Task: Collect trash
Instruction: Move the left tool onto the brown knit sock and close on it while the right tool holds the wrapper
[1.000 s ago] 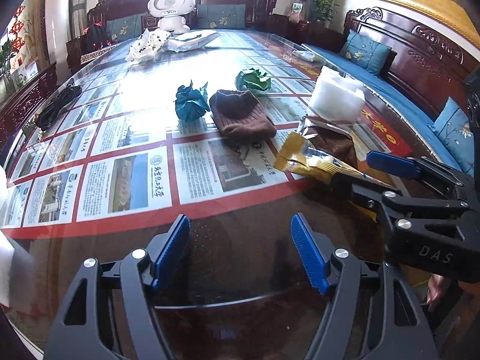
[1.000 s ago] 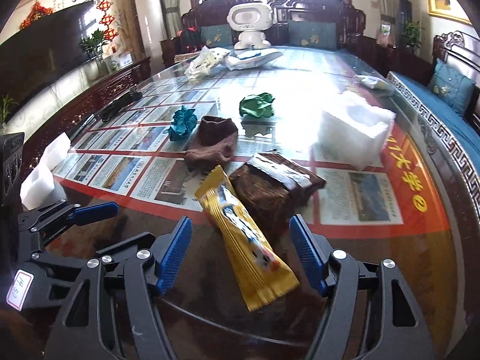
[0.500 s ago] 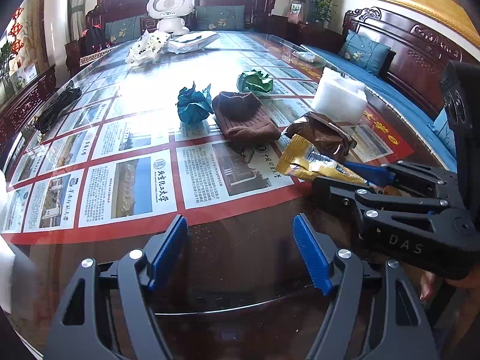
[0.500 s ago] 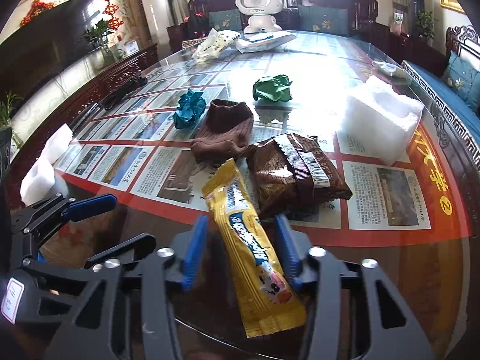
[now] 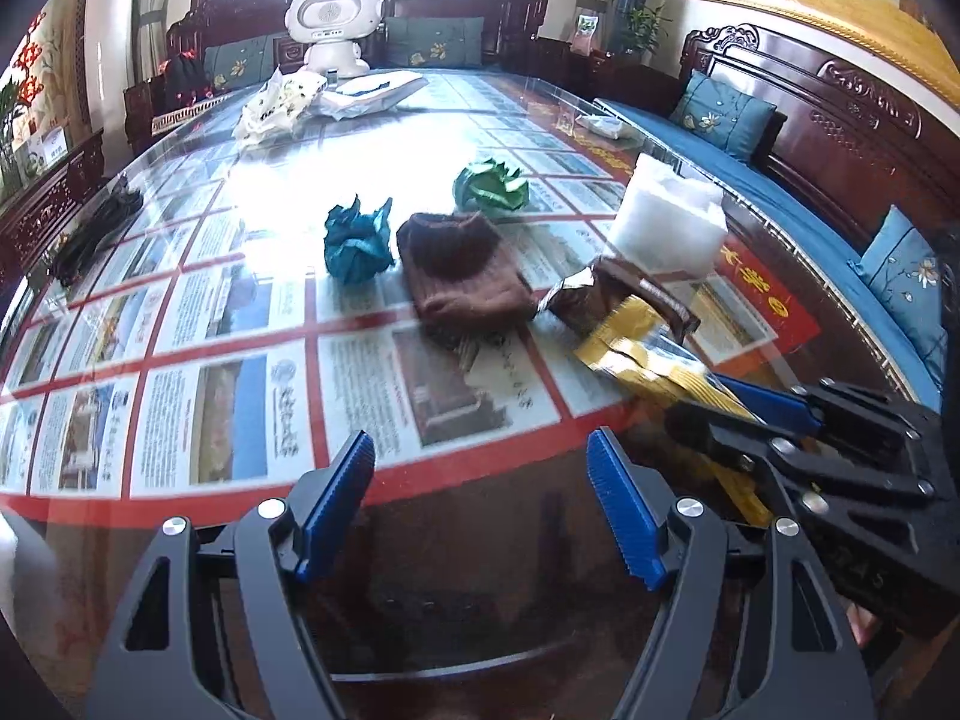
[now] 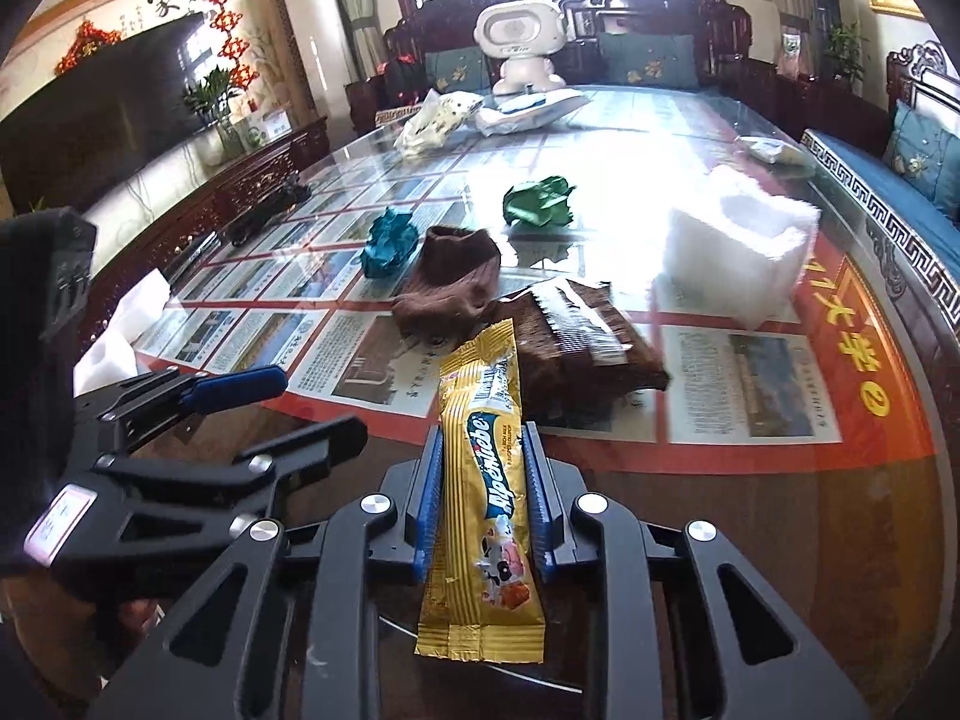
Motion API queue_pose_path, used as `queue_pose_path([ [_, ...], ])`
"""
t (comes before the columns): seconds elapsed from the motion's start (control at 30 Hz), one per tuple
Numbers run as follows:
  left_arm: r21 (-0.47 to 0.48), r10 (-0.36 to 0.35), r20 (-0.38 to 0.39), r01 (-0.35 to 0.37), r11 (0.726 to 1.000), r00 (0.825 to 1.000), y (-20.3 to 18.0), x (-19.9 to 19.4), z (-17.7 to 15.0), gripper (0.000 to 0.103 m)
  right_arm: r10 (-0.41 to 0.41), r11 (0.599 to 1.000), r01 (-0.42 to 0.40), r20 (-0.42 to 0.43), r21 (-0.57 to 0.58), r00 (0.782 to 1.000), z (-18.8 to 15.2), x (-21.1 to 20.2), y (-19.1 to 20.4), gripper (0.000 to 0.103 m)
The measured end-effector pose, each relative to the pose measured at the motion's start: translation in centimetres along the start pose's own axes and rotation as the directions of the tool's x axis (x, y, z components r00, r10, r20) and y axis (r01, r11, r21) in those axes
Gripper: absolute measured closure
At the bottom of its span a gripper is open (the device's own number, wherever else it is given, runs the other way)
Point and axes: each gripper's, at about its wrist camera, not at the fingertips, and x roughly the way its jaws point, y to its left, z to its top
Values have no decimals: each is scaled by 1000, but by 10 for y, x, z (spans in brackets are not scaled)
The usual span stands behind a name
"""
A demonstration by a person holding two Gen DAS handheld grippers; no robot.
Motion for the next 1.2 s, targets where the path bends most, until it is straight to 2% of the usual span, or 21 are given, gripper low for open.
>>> queue_pose_path([
  [0.2,-8,16,29,-16,1000,999,-4,12,26,30,-4,1000,4,18,18,1000,-2,-8,-9,78],
  [0.4,-62,32,-1,-32,998,999,4,41,57,30,7,999,-8,38,35,999,-3,-14,-16,78],
  [0.63,-96,28,-54,-33,995,998,9,68,68,30,16,999,-19,56,43,998,-2,-18,-21,78],
  [0.83,-64,70,-59,-74,995,996,4,75,72,31,32,999,-34,57,33,998,-2,-19,-19,78],
  [1.0,-21,113,-66,-115,993,991,1,76,73,54,44,998,-46,54,35,998,-3,-18,-19,78],
  [1.1,-22,91,-68,-93,995,993,3,74,74,69,49,998,-51,51,36,997,-3,-17,-18,78],
  [1.13,-21,83,-69,-84,996,994,4,73,73,71,50,998,-52,52,37,997,-3,-16,-18,78],
  [1.2,-16,68,-66,-69,997,995,3,72,71,83,50,998,-52,52,40,997,-2,-15,-17,78],
])
